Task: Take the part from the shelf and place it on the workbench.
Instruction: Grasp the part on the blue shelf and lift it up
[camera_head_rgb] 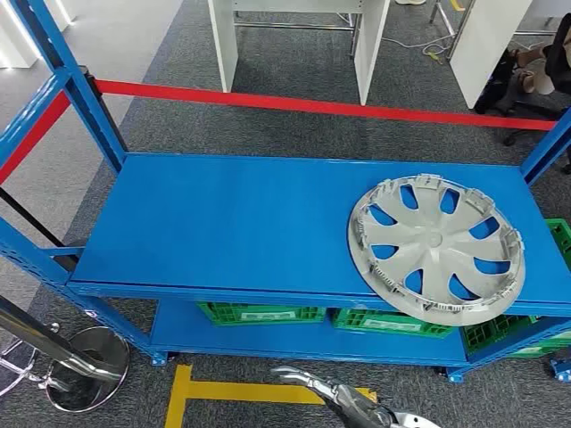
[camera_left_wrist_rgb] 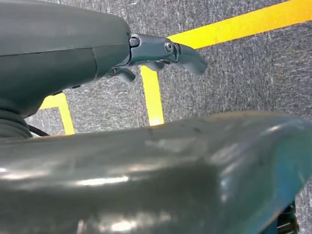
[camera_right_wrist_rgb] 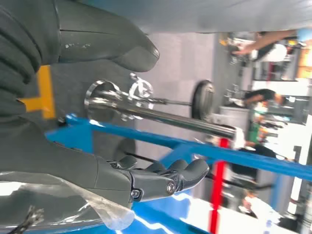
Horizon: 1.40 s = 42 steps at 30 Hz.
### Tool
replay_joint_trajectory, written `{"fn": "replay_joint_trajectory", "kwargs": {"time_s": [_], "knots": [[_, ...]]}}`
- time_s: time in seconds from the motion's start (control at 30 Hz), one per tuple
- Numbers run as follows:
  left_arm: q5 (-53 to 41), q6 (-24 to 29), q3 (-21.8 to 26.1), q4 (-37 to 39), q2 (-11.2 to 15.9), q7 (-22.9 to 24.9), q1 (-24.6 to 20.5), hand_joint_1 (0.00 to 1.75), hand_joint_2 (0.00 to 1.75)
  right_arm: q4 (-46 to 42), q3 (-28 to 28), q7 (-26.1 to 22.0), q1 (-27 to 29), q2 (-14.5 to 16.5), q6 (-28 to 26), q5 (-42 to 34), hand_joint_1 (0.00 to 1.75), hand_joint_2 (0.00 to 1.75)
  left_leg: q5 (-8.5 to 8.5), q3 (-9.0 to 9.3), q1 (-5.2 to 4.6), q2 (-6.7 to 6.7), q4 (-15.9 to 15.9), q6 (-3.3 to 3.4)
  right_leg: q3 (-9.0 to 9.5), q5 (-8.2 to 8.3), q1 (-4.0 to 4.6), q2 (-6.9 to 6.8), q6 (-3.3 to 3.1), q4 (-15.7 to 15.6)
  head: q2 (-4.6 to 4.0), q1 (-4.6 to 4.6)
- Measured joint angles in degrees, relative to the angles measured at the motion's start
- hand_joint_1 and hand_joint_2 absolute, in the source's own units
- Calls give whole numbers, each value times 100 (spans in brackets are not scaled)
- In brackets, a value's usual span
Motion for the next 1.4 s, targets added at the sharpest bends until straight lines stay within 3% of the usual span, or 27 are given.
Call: {"fn": "replay_joint_trajectory", "kwargs": {"time_s": [0.23,0.83,1.1,1.4], "knots": [[166,77,2,0,-11,-45,1,0,0,-483,-208,186,128,86,-632,372,0,175,0,0,0,0,0,0,0,0,0,-1,0,0,0,-1],[493,238,2,95,-169,-375,-57,0,0,-889,-606,1090,344,428,-3800,2942,0,175,1,0,0,0,0,1,-1,0,0,-1,0,1,0,0],[651,369,0,174,-248,-591,-102,0,0,-991,-937,1408,495,698,-4714,4093,0,175,1,0,0,0,0,1,-1,0,0,0,0,1,0,0],[1009,570,-13,223,-329,-1050,-174,0,0,-1032,-1453,1915,719,967,-5381,5691,0,175,1,0,0,0,0,1,-1,0,0,0,0,1,0,-1]]}}
